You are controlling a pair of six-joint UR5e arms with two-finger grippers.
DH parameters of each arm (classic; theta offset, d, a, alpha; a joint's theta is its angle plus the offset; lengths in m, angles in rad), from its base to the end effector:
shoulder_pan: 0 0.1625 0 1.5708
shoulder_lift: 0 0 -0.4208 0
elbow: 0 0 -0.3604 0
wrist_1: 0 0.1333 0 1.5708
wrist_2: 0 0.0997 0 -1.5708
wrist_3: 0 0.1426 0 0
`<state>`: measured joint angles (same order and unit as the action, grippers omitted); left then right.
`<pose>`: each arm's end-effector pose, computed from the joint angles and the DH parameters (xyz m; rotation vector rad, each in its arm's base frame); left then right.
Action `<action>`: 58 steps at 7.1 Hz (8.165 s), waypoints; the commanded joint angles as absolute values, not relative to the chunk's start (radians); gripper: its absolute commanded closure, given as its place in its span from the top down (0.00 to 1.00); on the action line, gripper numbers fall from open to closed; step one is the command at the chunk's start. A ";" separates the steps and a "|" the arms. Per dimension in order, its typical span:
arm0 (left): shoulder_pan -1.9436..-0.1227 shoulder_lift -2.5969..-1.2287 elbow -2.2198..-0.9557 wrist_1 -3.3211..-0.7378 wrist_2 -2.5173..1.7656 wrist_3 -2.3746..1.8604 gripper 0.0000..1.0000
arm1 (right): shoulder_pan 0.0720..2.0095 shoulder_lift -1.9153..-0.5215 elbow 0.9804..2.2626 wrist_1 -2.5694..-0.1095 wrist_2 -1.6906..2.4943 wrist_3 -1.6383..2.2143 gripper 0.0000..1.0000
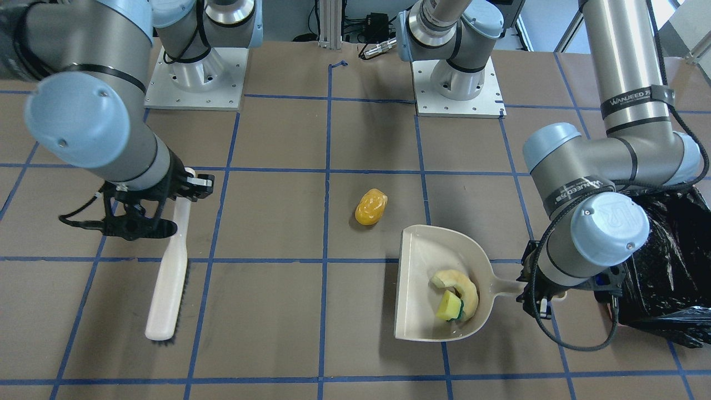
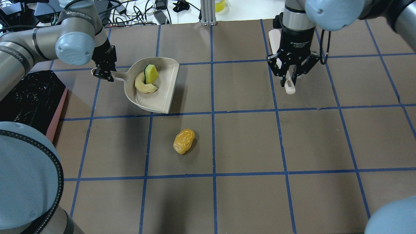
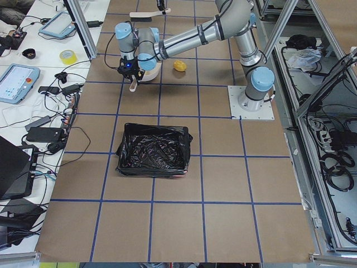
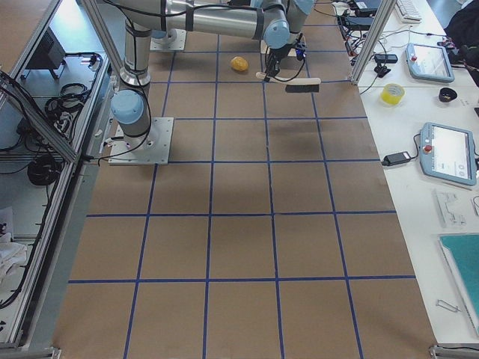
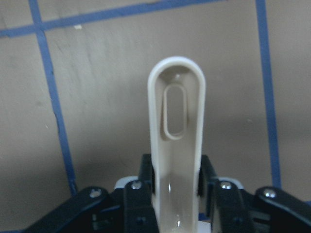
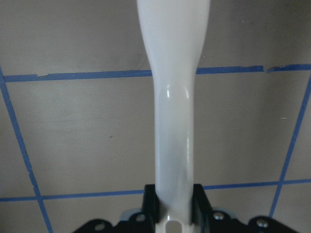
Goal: Sweep and dump trash into bin
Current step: 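Pull the brush back while the left gripper slides the dustpan toward the potato piece, then sweep the yellow potato piece into the dustpan with the right-held brush, then lift the brush away from the dustpan with the right gripper, then carry the dustpan over the black bin and tip it with the left gripper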
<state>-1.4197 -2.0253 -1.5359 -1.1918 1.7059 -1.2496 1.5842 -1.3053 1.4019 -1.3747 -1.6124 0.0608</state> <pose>-0.0213 -0.6180 0.2485 -1.9333 2.3001 -0.0541 0.1344 -0.5217 0.3686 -0.0631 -3.0563 -0.4479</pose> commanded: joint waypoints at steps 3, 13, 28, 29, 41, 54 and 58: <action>-1.399 -1.772 -1.921 -1.114 1.750 -1.232 0.00 | 1.487 -1.490 1.491 -1.281 -1.617 -0.056 0.18; -1.440 -1.720 -2.177 -0.709 1.876 -1.401 0.00 | 1.807 -1.582 1.933 -1.515 -1.436 0.405 0.06; -1.513 -1.753 -2.131 -0.713 1.931 -1.388 0.00 | 2.158 -1.120 1.717 -2.092 -0.963 0.770 0.05; -1.513 -1.756 -2.131 -0.713 1.928 -1.387 0.00 | 2.157 -1.126 1.718 -2.074 -0.979 0.766 0.05; -1.499 -1.762 -1.801 -1.216 1.692 -1.376 0.00 | 1.725 -1.287 1.494 -1.396 -1.469 0.275 0.06; -0.706 -1.936 -1.431 -1.197 1.594 -0.625 0.00 | 1.229 -1.086 1.575 -1.721 -1.712 -0.336 0.02; -0.684 -2.064 -1.287 -1.098 1.582 -0.505 0.00 | 1.229 -1.088 1.578 -1.721 -1.704 -0.296 0.02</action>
